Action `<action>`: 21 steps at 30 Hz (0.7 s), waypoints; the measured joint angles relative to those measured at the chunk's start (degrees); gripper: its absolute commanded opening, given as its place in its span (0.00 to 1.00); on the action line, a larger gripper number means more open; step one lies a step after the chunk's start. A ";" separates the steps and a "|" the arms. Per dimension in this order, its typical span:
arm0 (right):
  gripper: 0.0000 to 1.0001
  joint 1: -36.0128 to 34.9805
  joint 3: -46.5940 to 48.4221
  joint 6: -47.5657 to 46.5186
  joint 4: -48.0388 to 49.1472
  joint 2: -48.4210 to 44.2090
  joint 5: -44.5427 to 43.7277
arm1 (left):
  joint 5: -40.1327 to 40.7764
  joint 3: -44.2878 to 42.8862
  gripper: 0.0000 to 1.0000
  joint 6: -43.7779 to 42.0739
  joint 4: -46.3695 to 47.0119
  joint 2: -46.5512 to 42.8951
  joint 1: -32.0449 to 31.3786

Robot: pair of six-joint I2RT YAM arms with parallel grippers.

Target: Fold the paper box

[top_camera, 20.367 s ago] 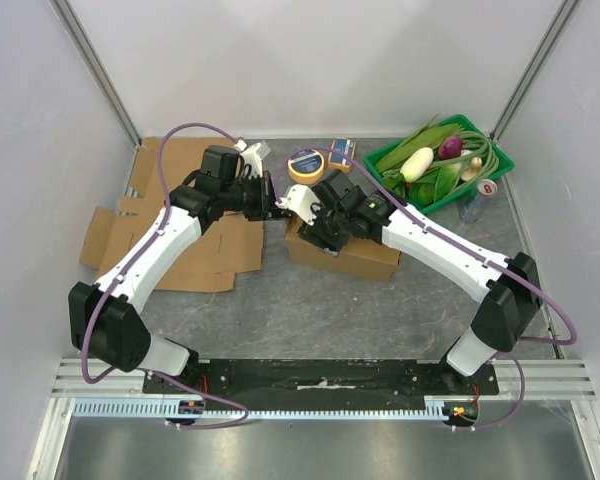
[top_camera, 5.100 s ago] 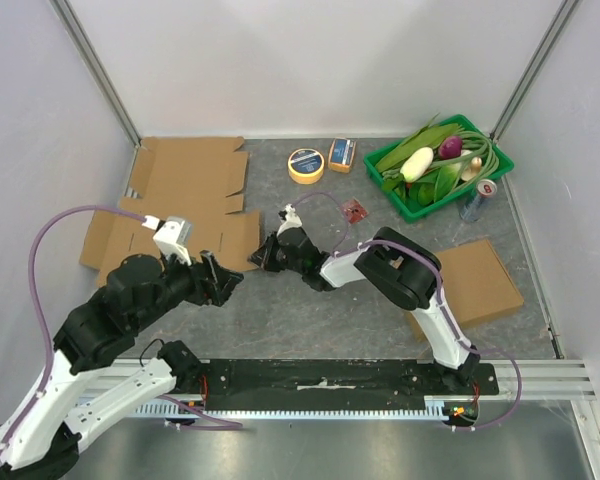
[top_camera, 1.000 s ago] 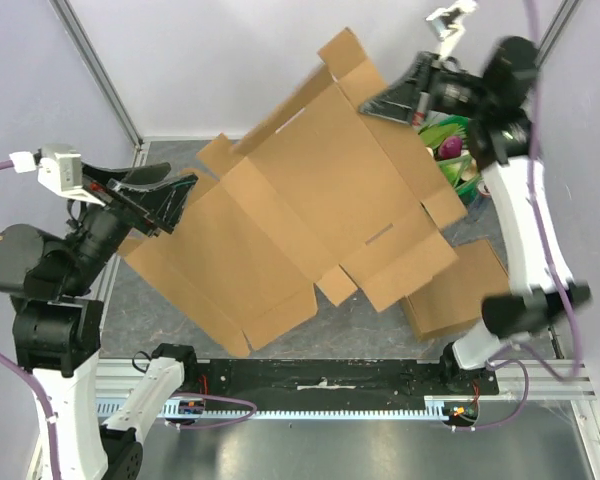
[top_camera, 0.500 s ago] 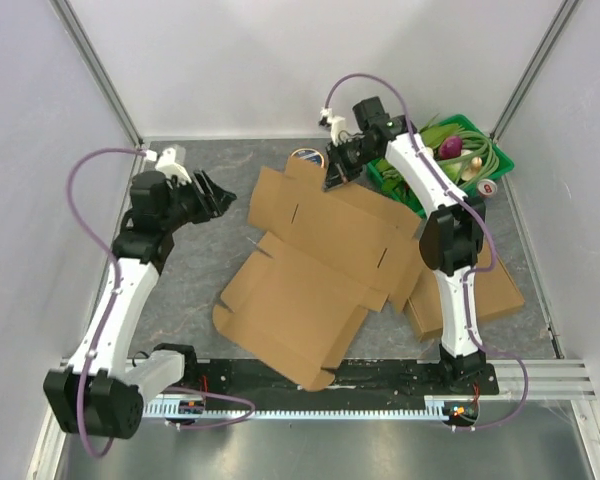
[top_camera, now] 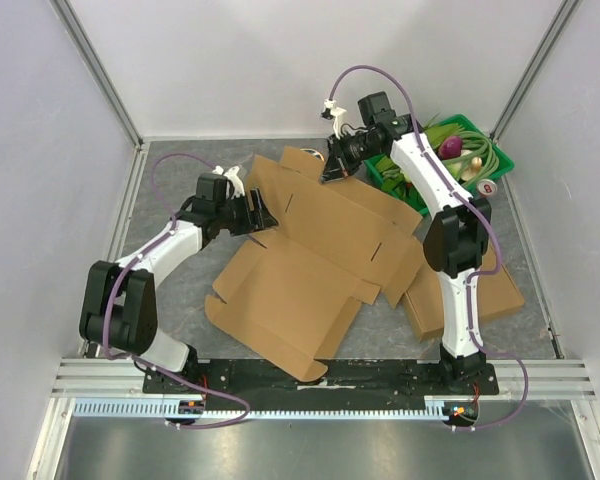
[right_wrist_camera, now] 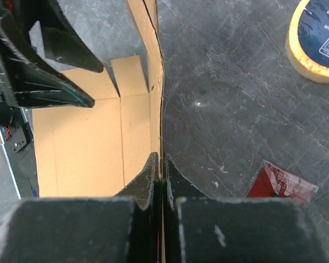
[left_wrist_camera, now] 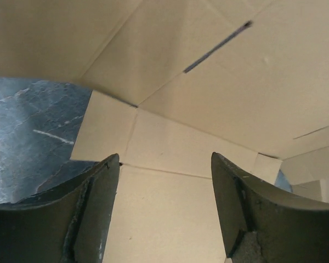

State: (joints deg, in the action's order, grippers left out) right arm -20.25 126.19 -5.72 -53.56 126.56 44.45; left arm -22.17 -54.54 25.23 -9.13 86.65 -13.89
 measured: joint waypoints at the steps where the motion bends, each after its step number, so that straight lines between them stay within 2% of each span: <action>1: 0.00 0.15 0.48 -0.22 0.02 0.09 0.68 | 0.70 -0.04 0.80 -0.42 -0.31 0.17 -0.42; 9: 0.00 -0.44 -0.76 -1.92 -0.04 0.02 3.32 | 6.97 -4.42 0.82 -3.17 -1.88 8.81 0.26; 12: 0.00 -0.83 -1.20 -2.45 -0.04 0.02 3.85 | 6.93 -3.58 0.70 -3.41 -1.46 9.25 0.44; 13: 0.00 -0.96 -1.31 -2.45 0.02 0.02 4.02 | 6.38 -3.89 0.61 -3.50 -1.46 10.14 0.44; 16: 0.00 -1.40 -1.90 -1.86 1.03 -0.04 4.13 | 3.08 -4.17 0.50 -3.50 0.02 12.96 0.39; 19: 0.00 -2.32 -2.64 0.09 2.10 -0.07 2.78 | 2.08 0.00 0.43 -3.19 2.82 11.78 -0.11; 21: 0.00 -3.21 -5.11 3.34 6.40 -0.70 1.73 | 2.32 4.94 0.39 -2.78 5.03 8.37 -1.36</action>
State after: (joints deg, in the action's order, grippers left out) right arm -23.46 121.08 -2.37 -47.16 125.86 46.17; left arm -19.86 -49.60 22.46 -4.10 95.02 -15.25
